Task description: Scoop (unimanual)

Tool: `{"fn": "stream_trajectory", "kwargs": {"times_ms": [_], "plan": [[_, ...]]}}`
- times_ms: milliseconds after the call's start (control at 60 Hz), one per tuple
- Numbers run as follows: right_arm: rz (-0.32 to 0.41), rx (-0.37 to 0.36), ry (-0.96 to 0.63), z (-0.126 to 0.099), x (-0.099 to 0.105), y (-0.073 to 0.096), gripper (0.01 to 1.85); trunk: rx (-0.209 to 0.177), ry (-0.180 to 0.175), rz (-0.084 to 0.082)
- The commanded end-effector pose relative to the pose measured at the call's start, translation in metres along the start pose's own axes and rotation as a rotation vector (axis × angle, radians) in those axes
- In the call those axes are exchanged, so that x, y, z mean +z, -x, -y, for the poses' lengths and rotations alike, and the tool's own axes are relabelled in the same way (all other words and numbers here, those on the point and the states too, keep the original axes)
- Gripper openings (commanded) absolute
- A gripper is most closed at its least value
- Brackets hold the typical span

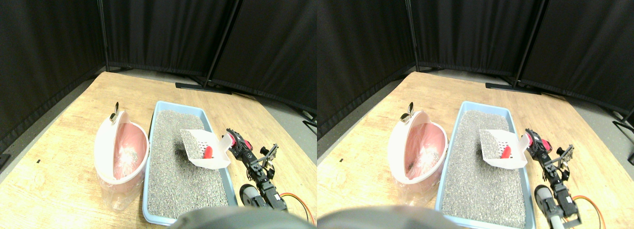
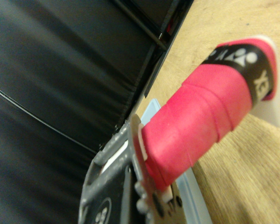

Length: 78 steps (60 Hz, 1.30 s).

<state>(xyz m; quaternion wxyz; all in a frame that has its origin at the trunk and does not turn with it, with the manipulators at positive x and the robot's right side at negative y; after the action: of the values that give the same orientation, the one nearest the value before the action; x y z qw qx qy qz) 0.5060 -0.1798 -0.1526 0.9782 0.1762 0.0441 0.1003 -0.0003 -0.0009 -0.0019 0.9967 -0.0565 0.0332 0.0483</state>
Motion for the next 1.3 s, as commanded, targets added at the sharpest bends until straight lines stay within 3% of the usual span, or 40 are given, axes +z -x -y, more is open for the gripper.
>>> {"fn": "stream_trajectory", "kwargs": {"times_ms": [17, 133, 400, 517, 583, 700, 1117, 1300], "plan": [[0.12, 0.071, -0.025, -0.013, 0.021, -0.005, 0.05, 0.017, 0.013, 0.006], [0.149, 0.111, -0.057, -0.017, 0.025, -0.01, 0.05, 0.023, 0.019, 0.01], [0.163, 0.094, -0.209, -0.024, 0.024, -0.018, 0.05, 0.035, 0.029, 0.018], [0.186, 0.118, -0.332, -0.027, 0.021, -0.021, 0.05, 0.037, 0.031, 0.016], [0.192, 0.08, -0.449, -0.028, 0.02, -0.022, 0.05, 0.037, 0.031, 0.016], [0.193, 0.076, -0.542, -0.032, 0.02, -0.024, 0.05, 0.041, 0.032, 0.016], [0.114, 0.009, -0.89, -0.04, 0.021, -0.03, 0.05, 0.051, 0.045, 0.012], [0.111, 0.017, -0.861, -0.041, 0.019, -0.031, 0.05, 0.052, 0.045, 0.01]]}}
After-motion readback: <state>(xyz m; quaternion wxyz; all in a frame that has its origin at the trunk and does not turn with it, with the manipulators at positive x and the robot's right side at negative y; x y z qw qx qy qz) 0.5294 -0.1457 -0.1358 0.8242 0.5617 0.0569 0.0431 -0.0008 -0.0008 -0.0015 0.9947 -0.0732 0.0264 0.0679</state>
